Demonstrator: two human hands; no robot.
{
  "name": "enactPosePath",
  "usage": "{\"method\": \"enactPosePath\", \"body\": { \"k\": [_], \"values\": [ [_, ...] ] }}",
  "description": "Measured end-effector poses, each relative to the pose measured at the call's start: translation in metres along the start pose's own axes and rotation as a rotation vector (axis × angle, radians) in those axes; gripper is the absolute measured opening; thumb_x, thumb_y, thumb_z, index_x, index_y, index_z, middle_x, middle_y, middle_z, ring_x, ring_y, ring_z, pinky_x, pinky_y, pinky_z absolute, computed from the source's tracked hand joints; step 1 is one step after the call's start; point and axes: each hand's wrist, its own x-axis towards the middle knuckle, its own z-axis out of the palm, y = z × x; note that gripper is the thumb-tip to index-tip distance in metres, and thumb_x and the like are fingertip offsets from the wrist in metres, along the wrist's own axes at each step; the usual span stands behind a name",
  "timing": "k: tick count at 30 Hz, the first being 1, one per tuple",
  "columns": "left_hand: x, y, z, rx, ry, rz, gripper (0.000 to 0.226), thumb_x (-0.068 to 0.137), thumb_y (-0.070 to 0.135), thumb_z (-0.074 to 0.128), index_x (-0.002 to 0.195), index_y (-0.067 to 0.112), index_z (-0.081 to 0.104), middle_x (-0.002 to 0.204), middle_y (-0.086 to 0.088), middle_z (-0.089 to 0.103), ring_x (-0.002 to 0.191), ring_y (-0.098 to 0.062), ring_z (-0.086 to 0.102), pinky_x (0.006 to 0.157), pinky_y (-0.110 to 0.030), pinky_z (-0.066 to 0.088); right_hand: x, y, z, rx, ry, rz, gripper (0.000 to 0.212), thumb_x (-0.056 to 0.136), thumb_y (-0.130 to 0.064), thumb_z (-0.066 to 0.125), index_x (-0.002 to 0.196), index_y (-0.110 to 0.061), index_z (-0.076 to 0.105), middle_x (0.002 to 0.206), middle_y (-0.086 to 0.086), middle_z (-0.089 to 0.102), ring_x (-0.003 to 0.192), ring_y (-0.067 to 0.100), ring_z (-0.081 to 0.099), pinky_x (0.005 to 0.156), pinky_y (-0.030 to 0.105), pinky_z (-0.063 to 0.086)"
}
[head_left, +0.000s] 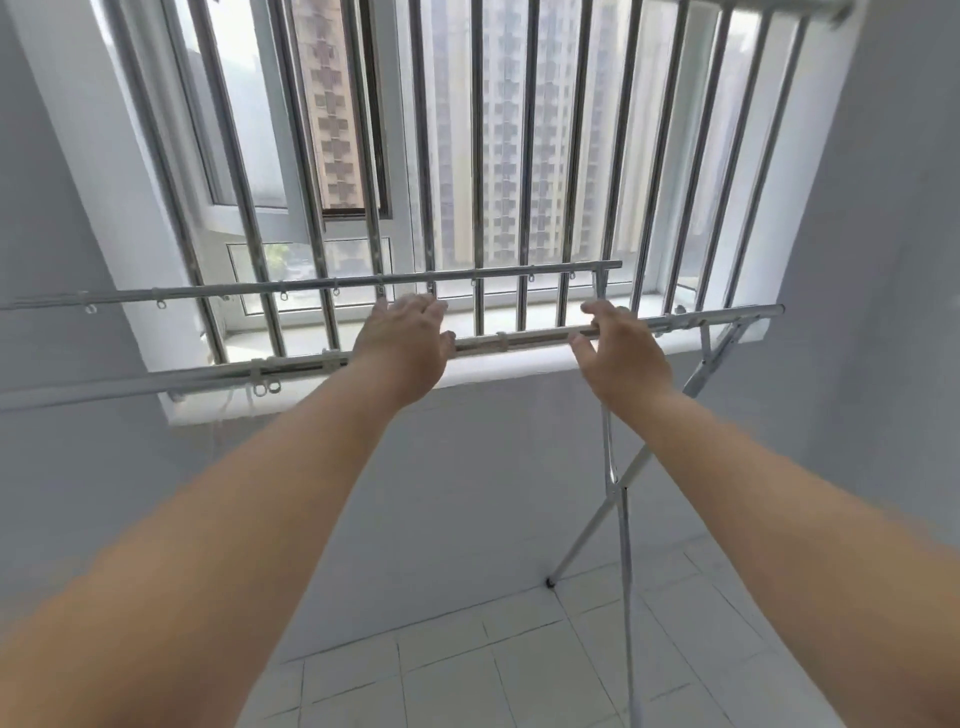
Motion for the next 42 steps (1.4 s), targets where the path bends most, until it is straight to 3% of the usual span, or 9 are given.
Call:
{"method": "enactPosePath", "body": {
  "k": [4,7,13,16,18,22,34,38,42],
  "values": [
    [0.017,0.044,0.017,0.032,-0.126,-0.072,0.052,0.100,0.037,0.027,0.147,0.014,0.025,0.157,-0.009,0.026,0.144,-0.028,0.021,0.120,-0.047,0.012,0.016,0.063,-0.025,0.109,-0.058,0.231,0.044,0.098,-0.034,0.048,0.135,-0.010,0.046,0.130,0.014,0.057,0.117,0.032,0.054,0.089,0.035,0.041],
    [0.027,0.062,0.031,0.047,-0.181,-0.129,0.053,0.100,0.043,0.021,0.144,0.015,0.031,0.149,-0.015,0.039,0.136,-0.035,0.035,0.113,-0.047,0.022,0.031,0.095,-0.031,0.120,-0.101,0.329,0.046,0.098,-0.039,0.045,0.129,-0.006,0.049,0.124,0.016,0.061,0.112,0.034,0.056,0.083,0.034,0.039],
    [0.039,0.079,0.060,0.057,-0.037,-0.196,0.041,0.098,0.044,0.031,0.121,0.017,0.052,0.125,-0.014,0.057,0.120,-0.034,0.048,0.106,-0.052,0.025,0.060,0.113,-0.017,0.197,-0.161,0.436,0.056,0.097,-0.047,0.041,0.135,-0.007,0.046,0.130,0.014,0.056,0.110,0.030,0.054,0.081,0.030,0.037],
    [0.040,0.080,0.073,0.079,0.088,-0.187,0.038,0.097,0.044,0.032,0.110,0.016,0.055,0.116,-0.013,0.061,0.112,-0.033,0.051,0.097,-0.048,0.031,0.075,0.110,-0.008,0.266,-0.116,0.488,0.064,0.097,-0.048,0.042,0.142,-0.003,0.033,0.140,0.014,0.050,0.121,0.032,0.051,0.092,0.034,0.040],
    [0.038,0.076,0.080,0.078,0.144,-0.180,0.040,0.097,0.045,0.031,0.111,0.015,0.054,0.117,-0.013,0.059,0.114,-0.032,0.048,0.097,-0.047,0.030,0.083,0.109,-0.005,0.243,-0.076,0.490,0.065,0.098,-0.044,0.046,0.144,-0.001,0.027,0.144,0.015,0.046,0.128,0.033,0.047,0.097,0.036,0.040],
    [0.039,0.072,0.087,0.070,0.206,-0.177,0.041,0.096,0.045,0.033,0.111,0.014,0.055,0.116,-0.012,0.060,0.113,-0.031,0.048,0.096,-0.047,0.029,0.096,0.111,0.007,0.244,-0.175,0.472,0.059,0.100,-0.037,0.045,0.145,-0.004,0.027,0.145,0.014,0.042,0.128,0.033,0.045,0.095,0.035,0.039],
    [0.039,0.065,0.092,0.066,0.228,-0.166,0.036,0.098,0.042,0.033,0.113,0.017,0.052,0.112,-0.007,0.058,0.110,-0.030,0.048,0.102,-0.044,0.024,0.092,0.116,0.018,0.149,-0.232,0.411,0.061,0.101,-0.047,0.031,0.147,-0.007,0.024,0.141,0.023,0.047,0.129,0.039,0.045,0.099,0.041,0.038],
    [0.036,0.073,0.093,0.080,0.208,-0.150,0.034,0.098,0.040,0.034,0.116,0.017,0.051,0.113,-0.007,0.057,0.112,-0.030,0.047,0.105,-0.043,0.021,0.086,0.117,0.008,0.034,-0.200,0.393,0.053,0.101,-0.046,0.031,0.138,-0.010,0.040,0.137,0.021,0.049,0.126,0.038,0.046,0.095,0.044,0.040],
    [0.033,0.073,0.092,0.056,0.233,-0.146,0.032,0.097,0.038,0.035,0.115,0.017,0.051,0.110,-0.007,0.058,0.112,-0.030,0.048,0.107,-0.040,0.016,0.074,0.109,0.004,-0.261,-0.091,0.170,0.032,0.099,-0.024,0.042,0.123,-0.010,0.056,0.131,0.019,0.043,0.123,0.037,0.039,0.094,0.043,0.042]
  ]
}}
